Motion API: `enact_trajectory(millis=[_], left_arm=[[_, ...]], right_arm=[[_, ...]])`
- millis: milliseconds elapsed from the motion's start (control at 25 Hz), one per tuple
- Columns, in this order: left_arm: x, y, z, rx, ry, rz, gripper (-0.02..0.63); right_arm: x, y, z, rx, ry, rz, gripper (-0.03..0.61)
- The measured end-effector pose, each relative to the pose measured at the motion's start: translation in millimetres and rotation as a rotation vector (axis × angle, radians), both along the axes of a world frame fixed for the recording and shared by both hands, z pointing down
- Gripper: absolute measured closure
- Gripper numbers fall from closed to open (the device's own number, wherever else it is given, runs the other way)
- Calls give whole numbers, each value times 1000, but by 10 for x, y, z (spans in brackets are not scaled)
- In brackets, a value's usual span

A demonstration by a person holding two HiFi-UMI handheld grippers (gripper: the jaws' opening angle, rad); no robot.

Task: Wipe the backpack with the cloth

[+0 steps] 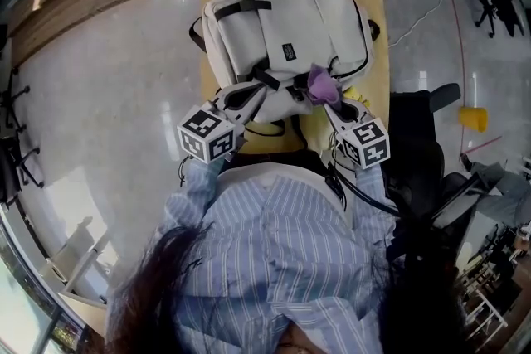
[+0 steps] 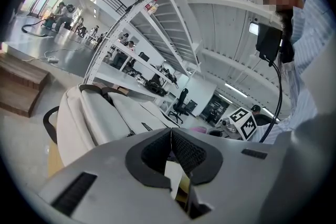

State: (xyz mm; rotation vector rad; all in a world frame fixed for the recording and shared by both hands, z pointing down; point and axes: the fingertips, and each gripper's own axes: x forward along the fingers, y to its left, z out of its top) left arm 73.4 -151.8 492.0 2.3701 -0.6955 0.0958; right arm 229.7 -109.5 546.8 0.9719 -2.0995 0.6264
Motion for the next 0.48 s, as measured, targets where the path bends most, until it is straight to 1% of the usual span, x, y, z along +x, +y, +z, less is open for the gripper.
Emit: enact_trajectory(millis=[80, 200, 360, 480], left_arm=[[-5, -6, -9, -3, -1, -6, 607], [0, -4, -36, 0, -6, -16, 607], [-17, -16, -55, 6, -6, -36, 607], [-31, -9, -57, 9, -13, -42, 607]], right_arm=[[95, -133, -150, 42, 0, 11, 537], [315, -476, -477, 130, 13, 25, 537], [541, -1202, -891, 282, 3, 46, 537], [604, -1823, -1023, 366, 27, 38, 537]])
